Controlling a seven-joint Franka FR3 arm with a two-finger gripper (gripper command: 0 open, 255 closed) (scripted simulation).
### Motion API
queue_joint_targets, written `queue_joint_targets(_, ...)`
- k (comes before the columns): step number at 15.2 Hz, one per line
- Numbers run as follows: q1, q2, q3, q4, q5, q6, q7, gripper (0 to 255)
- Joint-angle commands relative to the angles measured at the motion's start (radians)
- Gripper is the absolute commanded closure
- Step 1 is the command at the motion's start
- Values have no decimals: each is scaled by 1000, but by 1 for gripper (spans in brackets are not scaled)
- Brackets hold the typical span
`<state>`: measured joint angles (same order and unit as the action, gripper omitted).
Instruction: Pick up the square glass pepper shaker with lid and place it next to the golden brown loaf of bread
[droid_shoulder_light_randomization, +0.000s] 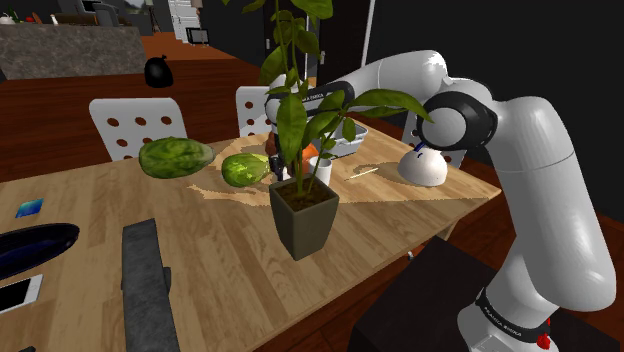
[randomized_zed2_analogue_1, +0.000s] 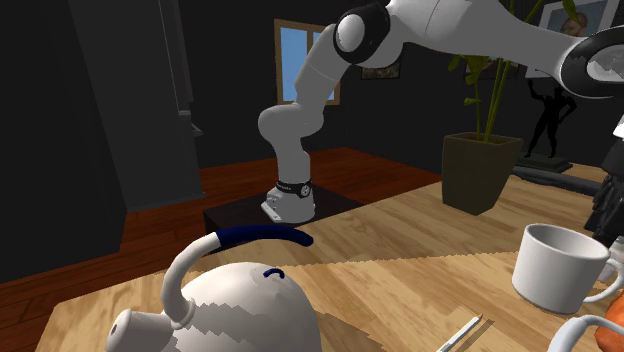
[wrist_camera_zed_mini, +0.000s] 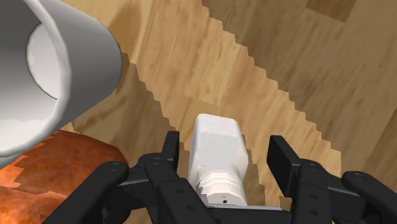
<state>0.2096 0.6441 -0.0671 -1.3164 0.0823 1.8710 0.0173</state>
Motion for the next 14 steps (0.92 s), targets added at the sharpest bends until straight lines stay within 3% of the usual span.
queue_joint_targets(1,0,0,0,0,0,0,0,0)
queue_joint_targets(5,0,0,0,0,0,0,0,0)
queue_joint_targets(9,-5,-6,-2,118,-2,-124,4,0)
queue_joint_targets(14,-5,-6,-2,118,-2,-124,4,0)
